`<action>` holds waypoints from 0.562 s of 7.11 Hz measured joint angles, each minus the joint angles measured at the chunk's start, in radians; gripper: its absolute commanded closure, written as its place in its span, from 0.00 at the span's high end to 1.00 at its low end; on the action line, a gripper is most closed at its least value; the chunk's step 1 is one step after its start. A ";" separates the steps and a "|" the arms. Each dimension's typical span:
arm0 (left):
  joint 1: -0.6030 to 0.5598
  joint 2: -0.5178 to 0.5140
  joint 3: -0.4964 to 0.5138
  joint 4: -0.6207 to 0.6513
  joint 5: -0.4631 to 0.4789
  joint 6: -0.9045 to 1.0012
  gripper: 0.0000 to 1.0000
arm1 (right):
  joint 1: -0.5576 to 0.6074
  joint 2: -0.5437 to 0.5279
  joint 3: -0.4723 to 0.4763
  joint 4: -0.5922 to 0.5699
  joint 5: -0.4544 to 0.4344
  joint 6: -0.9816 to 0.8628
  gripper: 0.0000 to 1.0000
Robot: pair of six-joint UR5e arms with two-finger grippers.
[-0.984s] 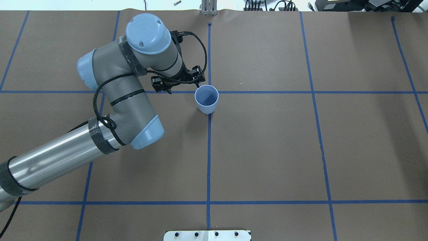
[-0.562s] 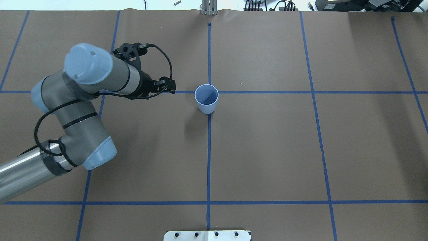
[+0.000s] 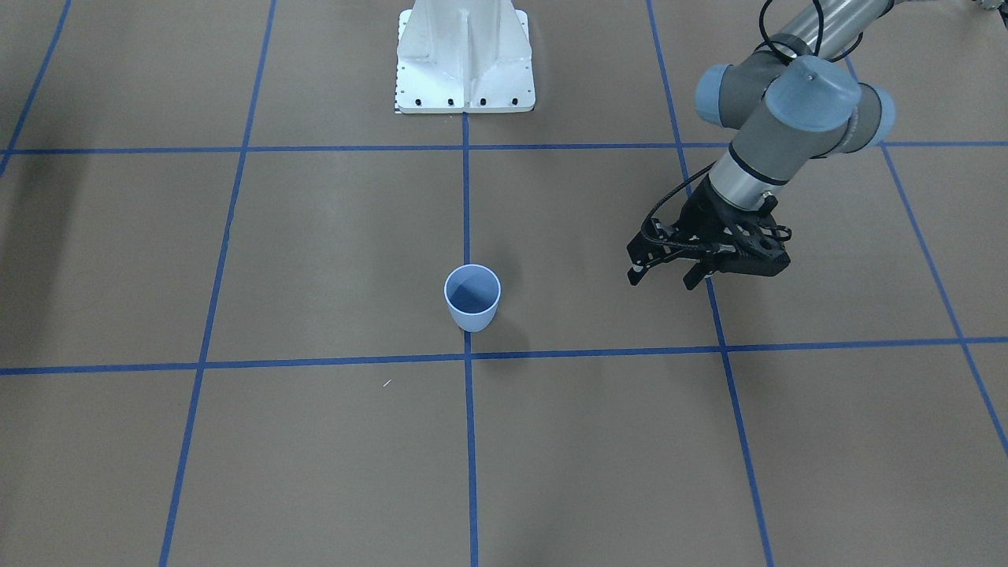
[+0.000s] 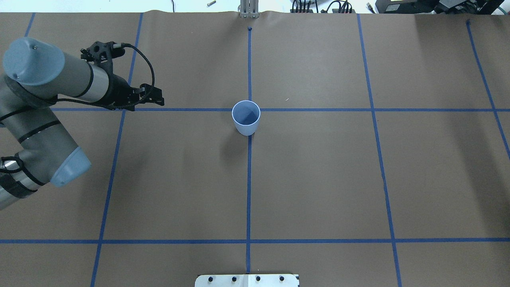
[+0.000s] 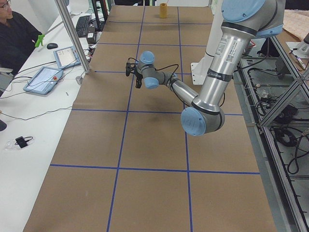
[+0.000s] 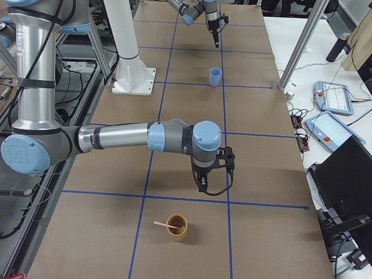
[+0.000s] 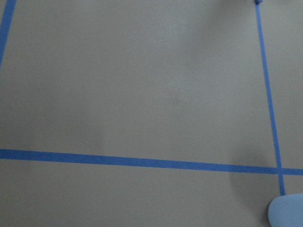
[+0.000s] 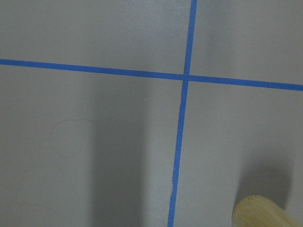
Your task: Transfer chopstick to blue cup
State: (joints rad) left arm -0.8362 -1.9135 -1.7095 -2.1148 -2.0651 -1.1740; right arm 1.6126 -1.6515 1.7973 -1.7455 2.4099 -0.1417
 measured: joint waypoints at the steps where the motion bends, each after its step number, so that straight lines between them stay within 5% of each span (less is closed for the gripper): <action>1: -0.025 0.061 -0.034 0.009 -0.028 0.032 0.98 | 0.001 -0.002 0.002 0.000 -0.001 -0.001 1.00; 4: -0.119 0.201 -0.091 0.012 -0.099 0.106 0.98 | 0.035 -0.036 -0.003 0.000 -0.060 -0.055 1.00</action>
State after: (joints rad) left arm -0.9553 -1.7124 -1.8004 -2.1023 -2.1642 -1.0680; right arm 1.6474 -1.6880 1.7946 -1.7455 2.3500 -0.1970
